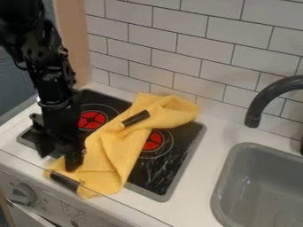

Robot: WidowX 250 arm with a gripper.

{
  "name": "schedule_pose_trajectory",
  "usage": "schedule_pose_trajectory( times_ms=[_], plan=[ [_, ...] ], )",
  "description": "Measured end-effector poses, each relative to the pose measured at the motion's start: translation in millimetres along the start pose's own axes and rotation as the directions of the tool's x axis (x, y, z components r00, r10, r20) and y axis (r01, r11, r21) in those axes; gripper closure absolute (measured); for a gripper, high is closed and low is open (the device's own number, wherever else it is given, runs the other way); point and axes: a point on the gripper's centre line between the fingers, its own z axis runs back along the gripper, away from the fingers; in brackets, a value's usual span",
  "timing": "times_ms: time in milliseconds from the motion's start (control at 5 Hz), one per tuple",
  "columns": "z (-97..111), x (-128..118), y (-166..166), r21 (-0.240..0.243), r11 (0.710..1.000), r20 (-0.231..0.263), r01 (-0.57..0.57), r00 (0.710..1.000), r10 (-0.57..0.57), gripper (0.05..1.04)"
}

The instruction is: Fold the cloth from bottom to top

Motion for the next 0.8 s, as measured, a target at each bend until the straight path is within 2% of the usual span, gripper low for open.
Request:
schedule_pose_trajectory(
  times_ms=[200,800],
  plan=[
    [-2.4,3.6,-3.5,0.015,1.0,-0.006,0.024,1.0,-0.024,0.141],
    [-1.7,3.3,-10.5,-0.007,0.999,0.028,0.042,0.999,-0.042,0.769]
  ],
)
